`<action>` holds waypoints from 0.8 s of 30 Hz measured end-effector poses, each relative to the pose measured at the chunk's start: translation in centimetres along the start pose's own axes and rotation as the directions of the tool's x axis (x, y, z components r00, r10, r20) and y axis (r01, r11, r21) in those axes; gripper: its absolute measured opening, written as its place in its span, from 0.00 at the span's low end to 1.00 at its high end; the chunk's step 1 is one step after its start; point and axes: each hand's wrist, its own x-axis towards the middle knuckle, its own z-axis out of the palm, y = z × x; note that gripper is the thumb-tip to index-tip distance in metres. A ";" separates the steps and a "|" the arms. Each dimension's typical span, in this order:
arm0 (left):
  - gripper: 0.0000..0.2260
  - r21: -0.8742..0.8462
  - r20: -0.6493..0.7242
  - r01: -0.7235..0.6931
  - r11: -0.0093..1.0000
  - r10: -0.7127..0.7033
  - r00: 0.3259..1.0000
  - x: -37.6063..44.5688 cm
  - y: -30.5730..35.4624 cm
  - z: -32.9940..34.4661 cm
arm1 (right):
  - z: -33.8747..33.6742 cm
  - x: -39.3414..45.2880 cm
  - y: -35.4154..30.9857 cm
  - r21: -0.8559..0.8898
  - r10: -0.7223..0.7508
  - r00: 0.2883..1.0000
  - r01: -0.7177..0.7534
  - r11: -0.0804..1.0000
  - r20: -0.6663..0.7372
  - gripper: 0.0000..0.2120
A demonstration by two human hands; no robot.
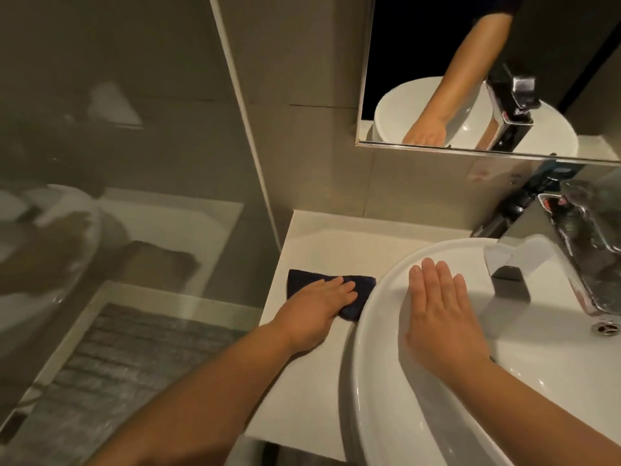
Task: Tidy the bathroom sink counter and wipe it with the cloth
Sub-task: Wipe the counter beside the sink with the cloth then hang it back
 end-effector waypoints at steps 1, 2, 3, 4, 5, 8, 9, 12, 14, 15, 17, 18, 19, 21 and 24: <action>0.23 0.002 -0.006 0.011 1.000 -0.011 1.000 -1.6 0.5 0.2 | -0.4 0.0 -0.1 -0.011 0.003 1.000 -0.003 1.000 0.021 0.34; 0.24 0.005 -0.014 0.025 1.000 -0.025 1.000 -3.1 1.1 0.4 | -0.9 -0.1 -0.1 -0.013 0.009 0.999 -0.009 1.000 0.048 0.35; 0.24 0.007 -0.023 0.045 0.999 -0.044 0.999 -4.5 1.8 0.6 | -1.5 -0.2 -0.1 -0.007 0.011 0.996 -0.010 1.000 0.092 0.36; 0.24 0.007 -0.036 0.069 0.998 -0.068 0.997 -6.0 2.4 1.0 | -2.0 -0.2 -0.1 0.006 0.009 0.989 -0.010 1.000 0.146 0.36; 0.24 0.007 -0.046 0.096 0.995 -0.095 0.994 -7.4 3.1 1.3 | -2.4 -0.3 -0.1 0.011 0.010 0.982 -0.012 1.000 0.189 0.36; 0.24 -0.002 -0.051 0.166 0.986 -0.166 0.985 -10.7 5.1 2.8 | -3.5 -0.3 0.0 0.017 0.002 0.971 -0.006 1.000 0.240 0.35; 0.25 -0.002 -0.044 0.183 0.983 -0.183 0.982 -11.6 5.8 3.1 | -3.7 -0.2 0.2 0.024 -0.001 0.968 -0.005 1.000 0.252 0.35; 0.26 -0.027 -0.028 0.226 0.974 -0.226 0.974 -14.5 7.8 4.3 | -4.1 -0.2 0.7 0.052 -0.011 0.950 -0.006 0.999 0.313 0.36; 0.28 -0.040 -0.037 0.241 0.970 -0.242 0.970 -16.4 9.0 4.9 | -4.6 0.0 1.1 0.109 -0.038 0.937 0.000 0.994 0.347 0.39; 0.28 -0.042 -0.040 0.246 0.968 -0.247 0.968 -17.2 9.7 5.1 | -5.0 -0.3 1.4 0.138 -0.058 0.934 0.009 0.990 0.353 0.40; 0.28 -0.057 -0.043 0.261 0.964 -0.263 0.964 -18.5 10.9 5.3 | -5.9 -1.5 1.5 0.188 -0.110 0.940 0.050 0.981 0.324 0.36; 0.28 -0.068 -0.026 0.269 0.961 -0.272 0.962 -19.2 11.6 5.4 | -6.3 -2.5 1.4 0.235 -0.131 0.940 0.057 0.970 0.314 0.33; 0.27 -0.097 0.000 0.281 0.955 -0.282 0.959 -19.7 12.3 5.3 | -6.9 -3.8 1.2 0.302 -0.140 0.934 0.037 0.953 0.328 0.30; 0.24 -0.243 0.086 0.350 0.905 -0.339 0.937 -21.2 13.9 5.0 | -8.2 -7.1 0.7 0.452 -0.146 0.913 -0.046 0.891 0.381 0.27; 0.17 -0.447 0.158 0.460 0.767 -0.439 0.885 -23.6 16.9 3.5 | -10.6 -12.9 -0.2 0.655 -0.088 0.933 -0.176 0.735 0.349 0.12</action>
